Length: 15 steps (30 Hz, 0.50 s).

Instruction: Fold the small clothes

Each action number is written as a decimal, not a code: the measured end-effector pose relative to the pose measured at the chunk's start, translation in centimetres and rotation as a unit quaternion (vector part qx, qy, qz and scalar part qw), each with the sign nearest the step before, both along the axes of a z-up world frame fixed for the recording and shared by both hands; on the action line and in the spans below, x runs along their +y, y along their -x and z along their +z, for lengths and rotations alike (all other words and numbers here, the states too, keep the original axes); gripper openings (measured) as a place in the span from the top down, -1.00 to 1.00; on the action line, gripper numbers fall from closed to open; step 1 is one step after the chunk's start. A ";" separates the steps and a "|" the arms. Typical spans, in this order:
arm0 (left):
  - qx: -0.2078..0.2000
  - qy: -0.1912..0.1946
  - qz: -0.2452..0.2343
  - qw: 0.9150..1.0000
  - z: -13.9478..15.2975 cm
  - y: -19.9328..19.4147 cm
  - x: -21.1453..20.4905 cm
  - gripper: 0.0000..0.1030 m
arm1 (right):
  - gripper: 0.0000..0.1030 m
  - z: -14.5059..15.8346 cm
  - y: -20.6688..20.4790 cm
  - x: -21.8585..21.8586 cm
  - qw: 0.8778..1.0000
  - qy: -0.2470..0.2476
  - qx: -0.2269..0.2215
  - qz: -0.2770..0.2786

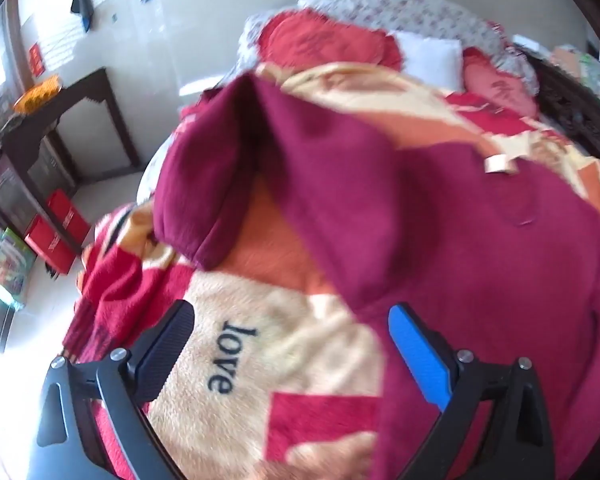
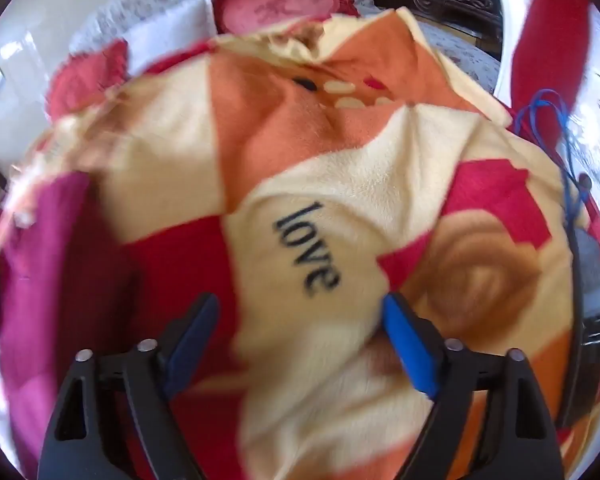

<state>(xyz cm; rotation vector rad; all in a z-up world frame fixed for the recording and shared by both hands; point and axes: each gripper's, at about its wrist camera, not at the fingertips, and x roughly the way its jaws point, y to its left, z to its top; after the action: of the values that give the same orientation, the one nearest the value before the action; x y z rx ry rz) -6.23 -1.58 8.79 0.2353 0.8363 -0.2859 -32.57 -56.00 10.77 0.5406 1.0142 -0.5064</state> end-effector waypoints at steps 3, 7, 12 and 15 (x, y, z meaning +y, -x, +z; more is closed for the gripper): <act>-0.011 0.013 -0.012 1.000 2.2 1.5 -0.6 -0.95 | -0.26 4.3 1.5 2.4 0.999 0.016 -0.029 -0.002; -0.007 0.017 -0.021 1.000 3.0 2.6 -1.8 -0.95 | -0.26 9.5 2.7 5.9 0.997 0.039 -0.056 0.029; -0.010 0.020 -0.024 0.999 3.9 3.0 -2.6 -0.95 | -0.26 14.5 3.1 10.5 0.994 0.032 -0.066 0.076; -0.012 0.025 -0.022 0.999 4.7 3.4 -2.8 -0.95 | -0.26 17.0 3.4 13.2 0.990 0.034 -0.079 0.114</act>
<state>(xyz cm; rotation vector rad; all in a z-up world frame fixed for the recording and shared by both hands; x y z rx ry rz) -9.64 -4.36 13.49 0.2106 0.8010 -0.3443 -35.93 -42.81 27.76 0.3906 0.8902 -0.2883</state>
